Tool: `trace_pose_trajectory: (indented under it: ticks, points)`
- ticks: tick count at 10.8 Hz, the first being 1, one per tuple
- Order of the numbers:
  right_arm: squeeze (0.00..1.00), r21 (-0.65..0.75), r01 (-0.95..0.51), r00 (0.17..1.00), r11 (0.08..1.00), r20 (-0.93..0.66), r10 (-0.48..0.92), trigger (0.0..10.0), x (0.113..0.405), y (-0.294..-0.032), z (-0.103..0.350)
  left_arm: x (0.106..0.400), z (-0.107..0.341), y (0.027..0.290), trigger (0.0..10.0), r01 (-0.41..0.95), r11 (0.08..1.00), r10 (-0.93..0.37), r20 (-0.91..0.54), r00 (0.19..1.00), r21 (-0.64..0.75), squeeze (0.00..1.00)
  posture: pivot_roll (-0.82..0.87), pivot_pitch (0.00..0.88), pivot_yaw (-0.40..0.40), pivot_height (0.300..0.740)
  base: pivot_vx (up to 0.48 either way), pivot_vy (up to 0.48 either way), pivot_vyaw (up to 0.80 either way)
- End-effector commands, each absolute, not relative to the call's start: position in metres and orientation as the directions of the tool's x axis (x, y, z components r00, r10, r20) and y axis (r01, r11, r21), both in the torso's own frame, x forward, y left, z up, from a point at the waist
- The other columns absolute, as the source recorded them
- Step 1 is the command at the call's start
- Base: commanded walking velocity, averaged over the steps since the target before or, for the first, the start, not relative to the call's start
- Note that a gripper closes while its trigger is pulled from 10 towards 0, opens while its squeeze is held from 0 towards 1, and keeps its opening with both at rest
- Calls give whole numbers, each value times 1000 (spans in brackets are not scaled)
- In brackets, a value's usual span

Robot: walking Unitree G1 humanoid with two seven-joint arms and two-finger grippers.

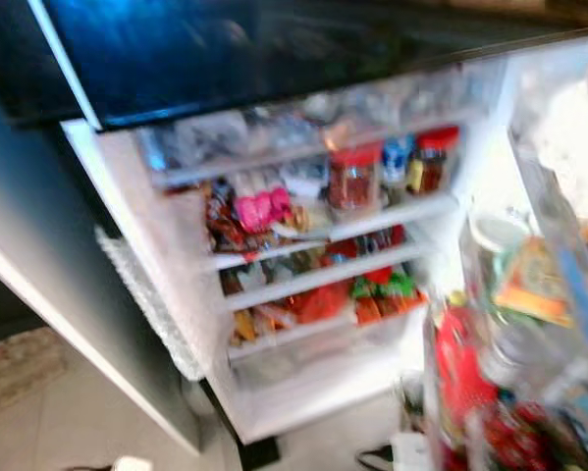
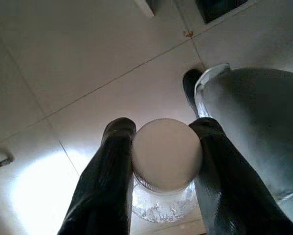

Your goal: Restocking fridge

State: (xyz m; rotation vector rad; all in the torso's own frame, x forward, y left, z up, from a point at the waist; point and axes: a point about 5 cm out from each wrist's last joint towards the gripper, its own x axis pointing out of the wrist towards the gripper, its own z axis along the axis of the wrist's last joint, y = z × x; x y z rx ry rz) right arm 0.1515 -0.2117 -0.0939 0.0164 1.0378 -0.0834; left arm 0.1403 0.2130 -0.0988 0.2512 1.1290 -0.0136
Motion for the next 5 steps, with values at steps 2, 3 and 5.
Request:
trace_pose_trajectory:
  ticks: [2, 3, 5]
  points:
    - [0, -44, 88, 521, 995, -849, -84, 10000, 157, -218, -90, 133, -99, 224, 10000, 142, 965, 144, -902, 407, 219, 0, -108, 0, 23, 740, 0, -285, 0]
    - [0, -44, 87, 521, 995, -849, -83, 10000, 157, -218, -90, 133, -99, 224, 10000, 141, 966, 144, -902, 408, 218, 0, -108, 0, 23, 740, 0, -289, 0]
    - [0, -43, 85, 520, 995, -850, -81, 10000, 157, -218, -90, 133, -99, 224, 10000, 136, 967, 144, -902, 407, 216, 0, -108, 0, 25, 740, 0, 0, 0]
